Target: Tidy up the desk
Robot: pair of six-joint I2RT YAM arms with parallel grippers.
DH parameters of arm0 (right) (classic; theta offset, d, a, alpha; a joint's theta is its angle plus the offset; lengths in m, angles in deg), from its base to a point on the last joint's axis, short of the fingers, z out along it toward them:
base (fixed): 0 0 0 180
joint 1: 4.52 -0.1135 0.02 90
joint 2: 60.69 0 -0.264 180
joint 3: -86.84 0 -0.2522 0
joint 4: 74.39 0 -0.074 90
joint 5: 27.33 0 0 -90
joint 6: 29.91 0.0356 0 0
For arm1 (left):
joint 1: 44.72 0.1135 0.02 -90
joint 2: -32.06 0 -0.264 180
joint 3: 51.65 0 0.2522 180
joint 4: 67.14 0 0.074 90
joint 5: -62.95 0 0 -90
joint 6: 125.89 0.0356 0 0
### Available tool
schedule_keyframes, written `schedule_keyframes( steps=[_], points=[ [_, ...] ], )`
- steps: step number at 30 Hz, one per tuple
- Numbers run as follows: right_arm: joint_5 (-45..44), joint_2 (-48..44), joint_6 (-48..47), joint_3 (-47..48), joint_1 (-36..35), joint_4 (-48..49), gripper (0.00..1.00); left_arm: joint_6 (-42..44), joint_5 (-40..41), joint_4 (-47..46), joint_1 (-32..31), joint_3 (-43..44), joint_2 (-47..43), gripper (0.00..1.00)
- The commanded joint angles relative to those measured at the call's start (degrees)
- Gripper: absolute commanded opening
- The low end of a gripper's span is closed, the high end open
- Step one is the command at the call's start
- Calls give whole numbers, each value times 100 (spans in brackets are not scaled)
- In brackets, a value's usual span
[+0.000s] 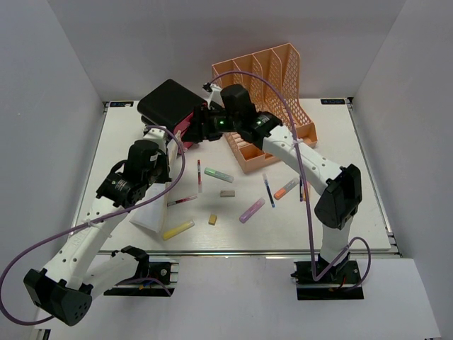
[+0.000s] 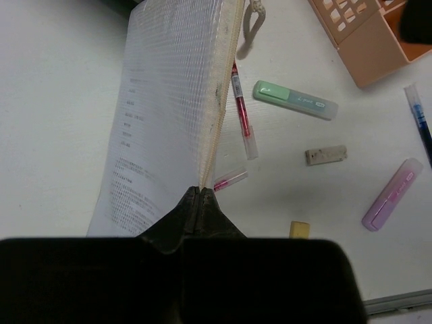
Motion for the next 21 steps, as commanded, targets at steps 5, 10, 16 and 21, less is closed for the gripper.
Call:
schedule_keyframes(
  steps=[5,10,16,21],
  points=[
    [-1277,275,869,378,-378,-22,63,-79,-111,-322,-12,-61,-130,0],
    [-1498,521,1106,598,-396,-181,63,-79,-164,-366,-12,-70,-130,0],
    [-1717,750,1116,844,-475,-181,62,-70,-190,-331,-12,-70,-165,0],
    [-1691,899,1063,985,-484,-49,61,-79,-252,-305,-12,-96,-200,0]
  ],
)
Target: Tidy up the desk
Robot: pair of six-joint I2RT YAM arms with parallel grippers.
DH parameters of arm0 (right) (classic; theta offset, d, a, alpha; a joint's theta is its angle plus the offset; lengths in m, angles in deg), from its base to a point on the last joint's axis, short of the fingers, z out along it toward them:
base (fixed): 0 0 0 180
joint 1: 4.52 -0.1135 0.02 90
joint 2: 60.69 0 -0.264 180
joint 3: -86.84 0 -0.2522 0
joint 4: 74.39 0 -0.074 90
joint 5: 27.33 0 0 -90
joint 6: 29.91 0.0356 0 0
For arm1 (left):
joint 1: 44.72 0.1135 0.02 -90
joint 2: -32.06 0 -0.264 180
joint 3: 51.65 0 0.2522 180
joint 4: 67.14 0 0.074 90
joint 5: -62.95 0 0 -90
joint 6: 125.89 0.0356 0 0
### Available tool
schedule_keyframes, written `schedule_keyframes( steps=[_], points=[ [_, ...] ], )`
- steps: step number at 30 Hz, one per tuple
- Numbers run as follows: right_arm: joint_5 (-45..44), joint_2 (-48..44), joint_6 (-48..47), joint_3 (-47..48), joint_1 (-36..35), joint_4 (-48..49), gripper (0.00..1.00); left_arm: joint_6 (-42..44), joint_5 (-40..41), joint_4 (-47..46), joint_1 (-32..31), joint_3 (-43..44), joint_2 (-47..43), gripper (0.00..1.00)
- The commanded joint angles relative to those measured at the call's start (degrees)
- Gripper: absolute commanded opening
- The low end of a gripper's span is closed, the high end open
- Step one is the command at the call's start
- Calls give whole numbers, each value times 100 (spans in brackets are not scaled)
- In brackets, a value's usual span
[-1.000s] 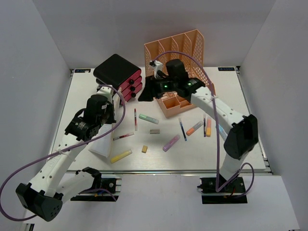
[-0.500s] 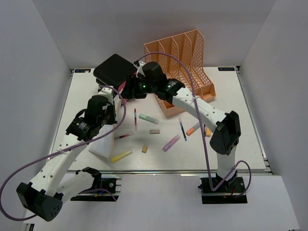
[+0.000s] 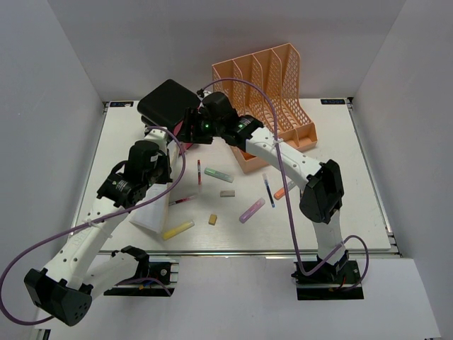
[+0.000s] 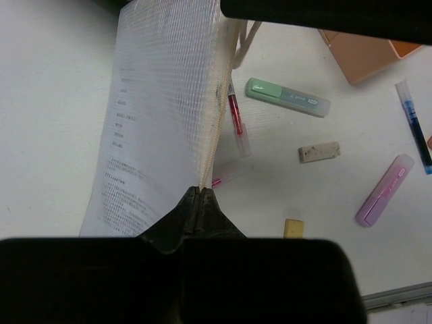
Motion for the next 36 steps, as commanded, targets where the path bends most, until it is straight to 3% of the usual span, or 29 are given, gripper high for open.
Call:
schedule_keyframes(
  steps=[1,16,22,28,29,30,34,36],
  points=[
    [-94,82,33,384,-53,228,61,-29,-116,-211,-12,-9,-187,0],
    [-199,399,130,252,-106,290,53,-125,-336,-281,-12,9,-248,0],
    [-164,311,174,139,-141,273,34,-213,-529,-325,-12,-17,-248,0],
    [38,127,174,-55,-80,369,10,-283,-732,-290,-12,44,-310,0],
    [143,83,130,-134,-45,421,1,-327,-749,-264,-12,53,-319,0],
    [405,47,121,-169,-27,483,0,-388,-758,-246,-12,70,-327,1],
    [1259,-294,16,-511,139,1053,0,-424,-959,-202,-12,53,-459,21],
    [1609,-444,-46,-653,201,1177,0,-450,-1013,-141,49,88,-503,25]
  ],
)
